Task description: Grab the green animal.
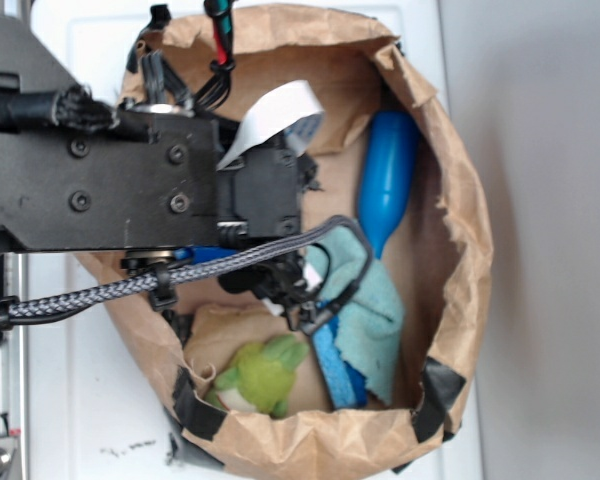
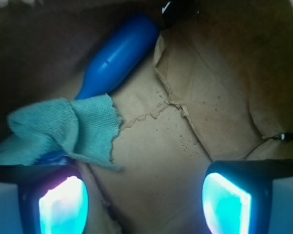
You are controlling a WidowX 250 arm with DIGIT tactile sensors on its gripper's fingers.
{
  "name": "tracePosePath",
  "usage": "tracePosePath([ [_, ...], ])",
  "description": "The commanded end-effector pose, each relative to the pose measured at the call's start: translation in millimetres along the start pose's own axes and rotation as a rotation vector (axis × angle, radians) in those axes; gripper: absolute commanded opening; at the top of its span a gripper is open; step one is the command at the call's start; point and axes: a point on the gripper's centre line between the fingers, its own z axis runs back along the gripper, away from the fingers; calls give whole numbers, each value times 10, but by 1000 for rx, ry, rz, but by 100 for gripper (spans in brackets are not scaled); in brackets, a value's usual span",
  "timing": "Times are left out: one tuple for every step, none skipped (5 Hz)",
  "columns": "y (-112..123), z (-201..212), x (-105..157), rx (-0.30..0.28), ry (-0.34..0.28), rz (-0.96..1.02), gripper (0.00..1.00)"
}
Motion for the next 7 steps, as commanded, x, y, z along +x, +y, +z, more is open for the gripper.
tracePosePath([
  [-254,-122,-191,-49,28,-62,100],
  [-368,-84,-269,-67,92,-73,100],
  [-426,-27,-384,-82,116,-83,100],
  [-433,-25,-440,-85,145,-83,100],
  [-411,-68,-489,-82,177,-104,100],
  [-340,-232,-478,-174,232,-69,100],
  [-367,-291,-436,-237,272,-68,100],
])
